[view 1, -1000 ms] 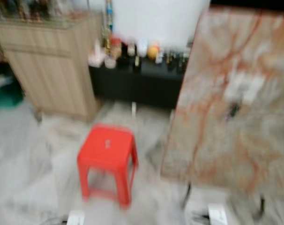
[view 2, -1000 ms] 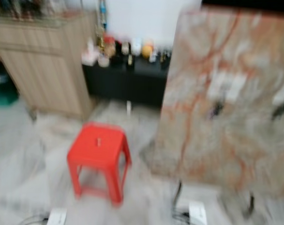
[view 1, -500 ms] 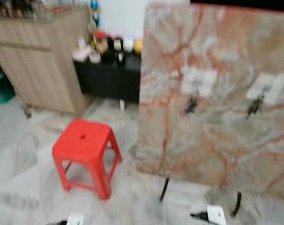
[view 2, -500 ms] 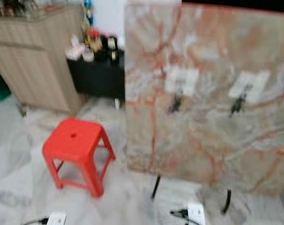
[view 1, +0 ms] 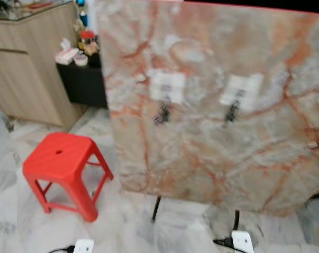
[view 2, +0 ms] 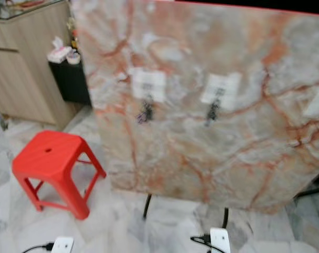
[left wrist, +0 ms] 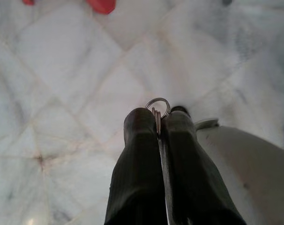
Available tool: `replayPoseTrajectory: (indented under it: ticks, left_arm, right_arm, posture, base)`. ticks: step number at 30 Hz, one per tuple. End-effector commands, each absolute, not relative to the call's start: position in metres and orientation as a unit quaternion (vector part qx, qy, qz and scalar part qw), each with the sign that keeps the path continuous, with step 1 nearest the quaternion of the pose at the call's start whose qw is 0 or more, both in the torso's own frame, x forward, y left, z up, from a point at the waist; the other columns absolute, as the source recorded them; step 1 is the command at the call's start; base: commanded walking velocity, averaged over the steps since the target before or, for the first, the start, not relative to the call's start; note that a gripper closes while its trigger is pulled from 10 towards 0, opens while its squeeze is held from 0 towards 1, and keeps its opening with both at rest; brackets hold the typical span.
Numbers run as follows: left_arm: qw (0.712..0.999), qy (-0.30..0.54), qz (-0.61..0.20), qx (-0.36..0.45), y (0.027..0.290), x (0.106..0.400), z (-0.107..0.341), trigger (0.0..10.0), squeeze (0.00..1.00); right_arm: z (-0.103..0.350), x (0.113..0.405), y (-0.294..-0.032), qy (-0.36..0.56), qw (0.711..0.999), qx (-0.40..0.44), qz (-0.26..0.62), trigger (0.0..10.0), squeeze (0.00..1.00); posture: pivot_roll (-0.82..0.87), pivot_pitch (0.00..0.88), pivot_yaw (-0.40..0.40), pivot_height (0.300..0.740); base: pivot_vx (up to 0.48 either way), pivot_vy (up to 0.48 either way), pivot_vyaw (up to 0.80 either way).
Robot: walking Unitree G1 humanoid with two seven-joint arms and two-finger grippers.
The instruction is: Hang keys on a hook
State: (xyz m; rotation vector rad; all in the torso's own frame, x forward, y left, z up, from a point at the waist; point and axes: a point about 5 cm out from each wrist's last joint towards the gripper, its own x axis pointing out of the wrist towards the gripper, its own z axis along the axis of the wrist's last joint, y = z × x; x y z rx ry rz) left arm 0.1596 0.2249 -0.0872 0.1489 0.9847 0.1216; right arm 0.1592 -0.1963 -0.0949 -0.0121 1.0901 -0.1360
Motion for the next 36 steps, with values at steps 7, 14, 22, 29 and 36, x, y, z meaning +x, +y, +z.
replayPoseTrajectory:
  ticks: [7, 14, 22, 29, 36]
  left_arm:
    - [0.872, 0.482, 0.044, 0.073, 0.2186, 0.1554, -0.0905, 10.0, 0.00]
    - [0.872, 0.482, 0.041, 0.075, 0.2172, 0.1559, -0.0906, 10.0, 0.00]
    - [0.871, 0.484, 0.036, 0.074, 0.2147, 0.1547, -0.0916, 10.0, 0.00]
    - [0.871, 0.485, 0.036, 0.074, 0.2143, 0.1538, -0.0920, 10.0, 0.00]
    - [0.869, 0.488, 0.035, 0.076, 0.2146, 0.1520, -0.0927, 10.0, 0.00]
  right_arm:
    - [-0.0950, 0.1579, -0.1997, 0.521, 0.851, -0.010, -0.069, 10.0, 0.00]
    - [-0.0948, 0.1585, -0.1996, 0.520, 0.851, -0.009, -0.071, 10.0, 0.00]
    - [-0.0945, 0.1589, -0.2001, 0.520, 0.851, -0.008, -0.072, 10.0, 0.00]
    - [-0.0943, 0.1594, -0.2003, 0.519, 0.851, -0.006, -0.073, 10.0, 0.00]
    - [-0.0945, 0.1590, -0.1999, 0.520, 0.851, -0.006, -0.073, 10.0, 0.00]
  posture:
    - [0.00, 0.000, -0.014, 0.740]
    - [0.00, 0.000, -0.016, 0.740]
    - [0.00, 0.000, -0.021, 0.740]
    - [0.00, 0.000, -0.021, 0.740]
    - [0.00, 0.000, -0.020, 0.740]
  base:
    - [0.000, -0.453, 0.00]
    - [0.000, -0.453, 0.00]
    - [0.000, -0.454, 0.00]
    - [0.000, -0.454, 0.00]
    - [0.000, -0.454, 0.00]
